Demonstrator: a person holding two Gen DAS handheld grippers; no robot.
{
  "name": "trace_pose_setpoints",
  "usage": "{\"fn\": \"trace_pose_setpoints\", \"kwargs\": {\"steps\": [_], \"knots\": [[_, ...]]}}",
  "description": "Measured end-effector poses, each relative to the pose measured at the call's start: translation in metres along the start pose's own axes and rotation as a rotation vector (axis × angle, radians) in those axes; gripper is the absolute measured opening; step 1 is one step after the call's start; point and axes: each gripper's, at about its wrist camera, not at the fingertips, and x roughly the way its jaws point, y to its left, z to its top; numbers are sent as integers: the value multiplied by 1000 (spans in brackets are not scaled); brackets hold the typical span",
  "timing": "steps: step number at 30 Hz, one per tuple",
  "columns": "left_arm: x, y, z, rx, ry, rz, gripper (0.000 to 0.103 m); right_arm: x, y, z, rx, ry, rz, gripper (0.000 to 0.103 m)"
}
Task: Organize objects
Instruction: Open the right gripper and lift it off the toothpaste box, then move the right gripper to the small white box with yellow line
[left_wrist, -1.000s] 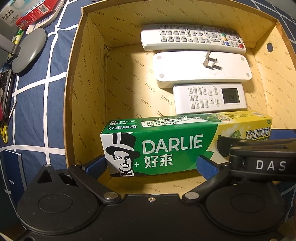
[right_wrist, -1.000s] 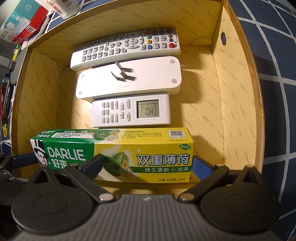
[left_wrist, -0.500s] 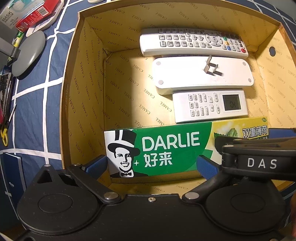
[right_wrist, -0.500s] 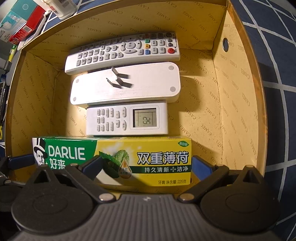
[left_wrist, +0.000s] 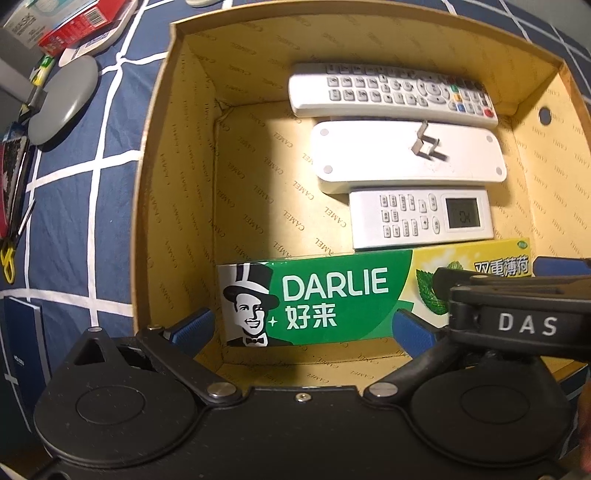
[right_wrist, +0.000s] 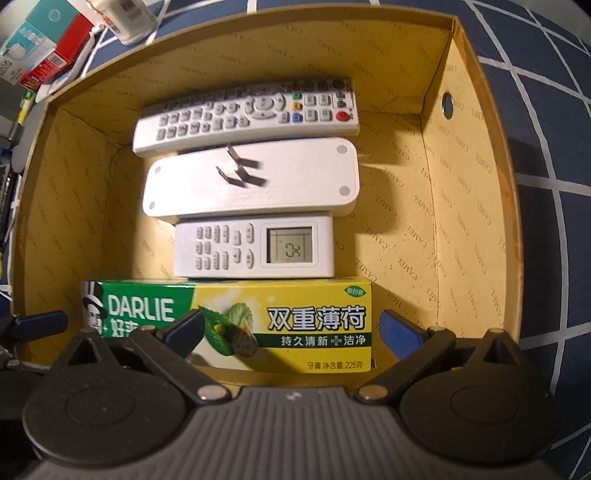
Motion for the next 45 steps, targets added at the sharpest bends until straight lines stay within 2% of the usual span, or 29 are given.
{"fn": "trace_pose_setpoints", "kwargs": {"steps": [12,22,32,45], "knots": [[-38,0,-17,-49,-84,-48,103,-53,-4,-8,-10,-110,58,101],[-70,-34,-36,-22,-153,-85,103,-97,-43,-32,33,-195,72,101],[-84,-110,-36,36,-187,-141,103,-131,-125,-50,134,-252,78,101],[-88,-248,-17,172,-188,-190,103,-156,-271,-66,306,-289,53,102]]}}
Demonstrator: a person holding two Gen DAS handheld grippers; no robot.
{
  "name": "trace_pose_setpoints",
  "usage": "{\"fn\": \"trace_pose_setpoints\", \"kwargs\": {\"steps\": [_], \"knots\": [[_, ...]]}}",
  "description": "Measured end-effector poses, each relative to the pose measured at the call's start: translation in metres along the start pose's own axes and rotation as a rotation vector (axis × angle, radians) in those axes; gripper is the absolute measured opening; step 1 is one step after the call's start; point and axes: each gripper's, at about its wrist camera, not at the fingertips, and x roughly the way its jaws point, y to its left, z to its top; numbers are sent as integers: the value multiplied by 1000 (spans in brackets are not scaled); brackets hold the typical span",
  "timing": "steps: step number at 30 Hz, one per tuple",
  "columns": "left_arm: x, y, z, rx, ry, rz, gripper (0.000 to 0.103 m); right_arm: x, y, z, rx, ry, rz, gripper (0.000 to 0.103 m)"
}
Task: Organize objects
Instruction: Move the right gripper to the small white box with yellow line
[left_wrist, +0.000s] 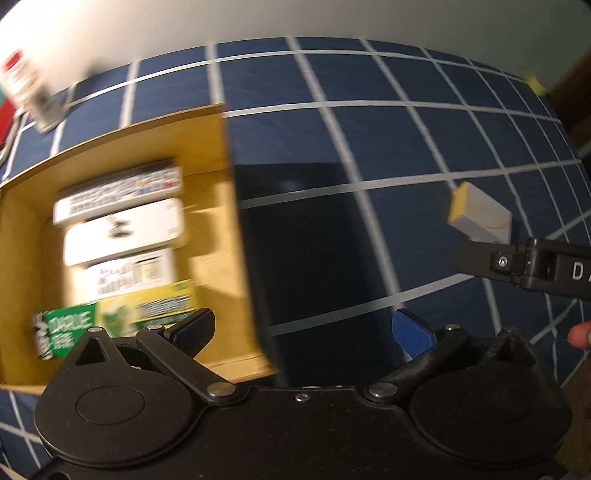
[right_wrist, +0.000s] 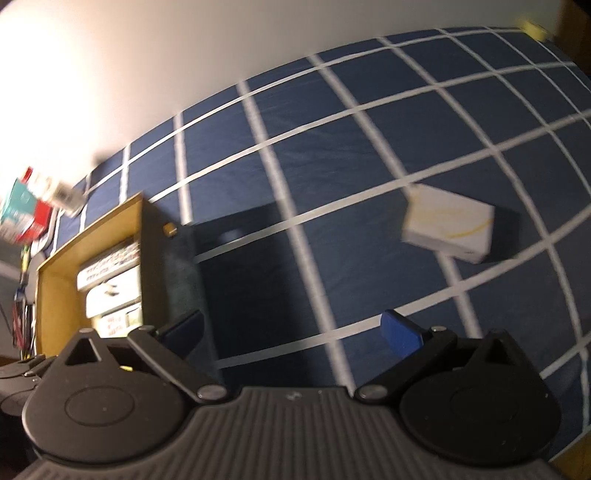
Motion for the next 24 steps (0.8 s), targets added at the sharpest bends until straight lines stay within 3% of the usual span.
{"fn": "trace_pose_setpoints", "kwargs": {"steps": [13,24], "knots": [[43,-103,39,168,57,-29,103,-5,-118,32,189,-45,-17,102],[81,-151,74,279,113,-50,103,18,-166,53,309,-31,-21,102]]}}
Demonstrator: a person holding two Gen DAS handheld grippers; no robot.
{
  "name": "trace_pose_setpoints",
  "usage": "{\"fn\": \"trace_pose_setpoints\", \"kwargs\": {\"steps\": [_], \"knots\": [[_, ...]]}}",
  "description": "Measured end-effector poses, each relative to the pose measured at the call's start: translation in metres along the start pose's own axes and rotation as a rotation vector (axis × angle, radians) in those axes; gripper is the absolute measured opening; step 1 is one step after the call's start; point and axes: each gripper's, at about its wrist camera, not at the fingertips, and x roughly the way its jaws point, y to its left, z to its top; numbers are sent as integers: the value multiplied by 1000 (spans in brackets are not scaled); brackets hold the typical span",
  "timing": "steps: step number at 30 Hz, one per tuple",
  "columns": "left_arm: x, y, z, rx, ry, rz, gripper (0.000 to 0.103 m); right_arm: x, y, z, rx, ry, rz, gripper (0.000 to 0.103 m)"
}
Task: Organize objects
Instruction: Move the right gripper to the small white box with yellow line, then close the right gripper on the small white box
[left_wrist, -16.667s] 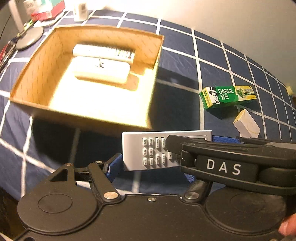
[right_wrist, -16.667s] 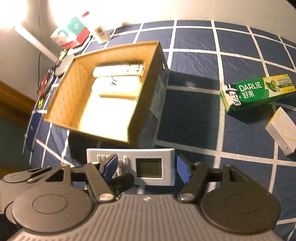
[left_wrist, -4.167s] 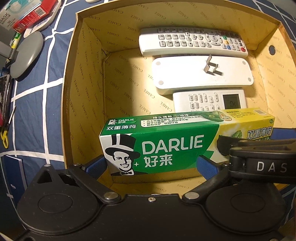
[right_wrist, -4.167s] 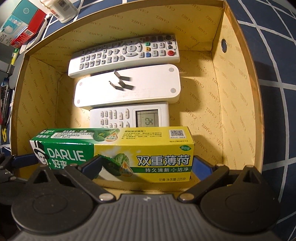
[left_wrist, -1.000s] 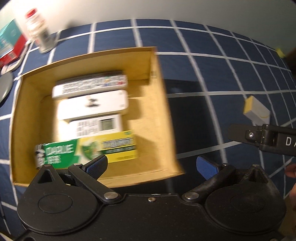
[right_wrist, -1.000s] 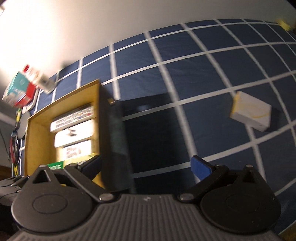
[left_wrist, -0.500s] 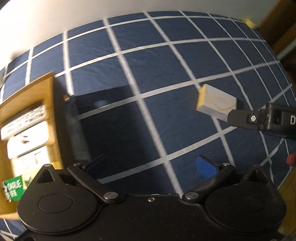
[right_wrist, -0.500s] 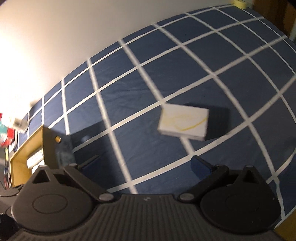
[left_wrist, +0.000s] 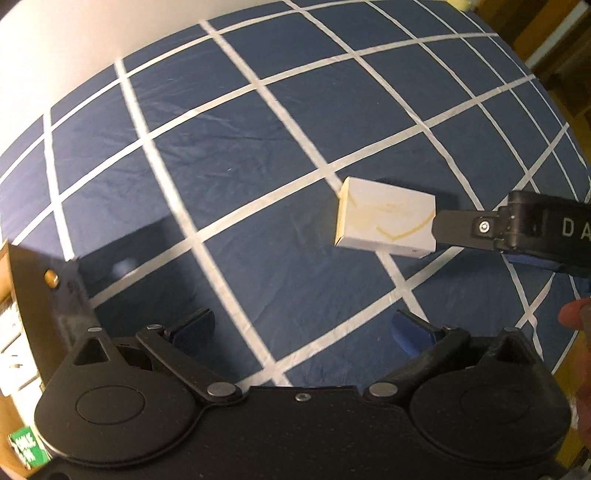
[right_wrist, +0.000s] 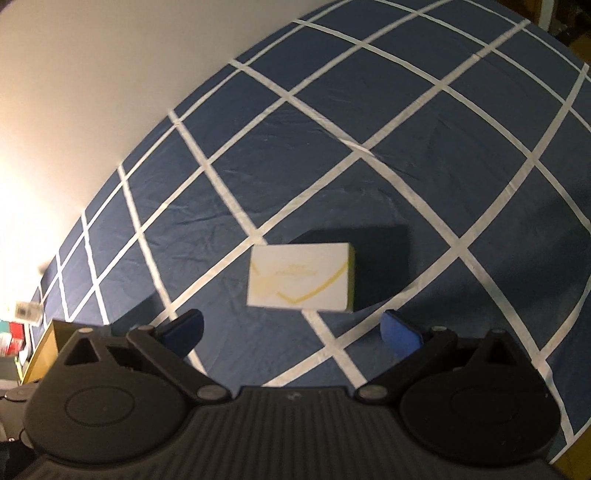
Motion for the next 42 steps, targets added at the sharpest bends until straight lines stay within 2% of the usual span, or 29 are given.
{"fn": "trace_pose_setpoints", "kwargs": {"steps": [15,21,31,34,42], "knots": [[76,-15,59,67,98,-92,103,67,-17,38,54,84,-48,102],[99,-17,71,67,125,-125,103,89,-20,44,58,119,-65,101],[115,-24,78,67,151,-182,103,109,-25,46,76,169,-28,99],[116,-25,78,70,150,-195,101,111,-25,46,73,169,-27,92],[114,-28,81,77,148,-249,86,110,-27,48,59,173,2,82]]}}
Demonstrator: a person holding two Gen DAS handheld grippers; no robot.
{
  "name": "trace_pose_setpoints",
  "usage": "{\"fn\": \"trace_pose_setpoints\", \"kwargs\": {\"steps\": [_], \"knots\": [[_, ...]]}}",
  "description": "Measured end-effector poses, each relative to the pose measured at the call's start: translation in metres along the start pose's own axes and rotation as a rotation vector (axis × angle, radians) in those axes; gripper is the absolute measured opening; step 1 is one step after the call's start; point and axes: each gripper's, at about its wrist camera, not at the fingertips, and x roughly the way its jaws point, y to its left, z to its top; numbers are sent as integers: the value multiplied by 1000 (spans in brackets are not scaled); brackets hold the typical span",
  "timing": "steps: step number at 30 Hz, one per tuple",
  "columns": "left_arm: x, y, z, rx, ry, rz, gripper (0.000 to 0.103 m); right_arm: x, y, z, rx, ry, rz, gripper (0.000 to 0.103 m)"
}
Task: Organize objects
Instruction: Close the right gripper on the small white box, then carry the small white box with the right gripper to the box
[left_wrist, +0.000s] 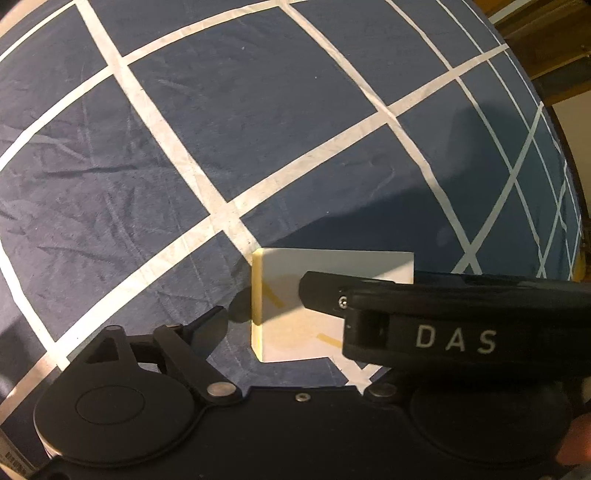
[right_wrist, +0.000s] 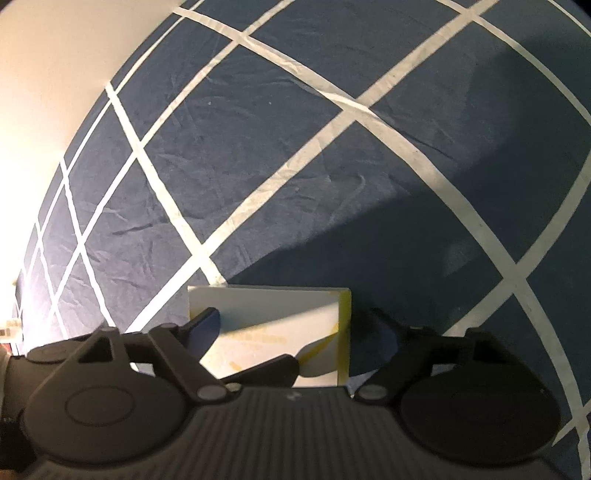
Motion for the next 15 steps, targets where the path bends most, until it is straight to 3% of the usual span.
{"fn": "trace_pose_setpoints", "kwargs": {"steps": [4,15], "knots": [[-1,0,0,-9,-1,-36,75,0,2,2,-6,2,16,76],[-8,-5,-1,-9,-6,-14,72,-4,3,1,-24,-6,20,74]]}}
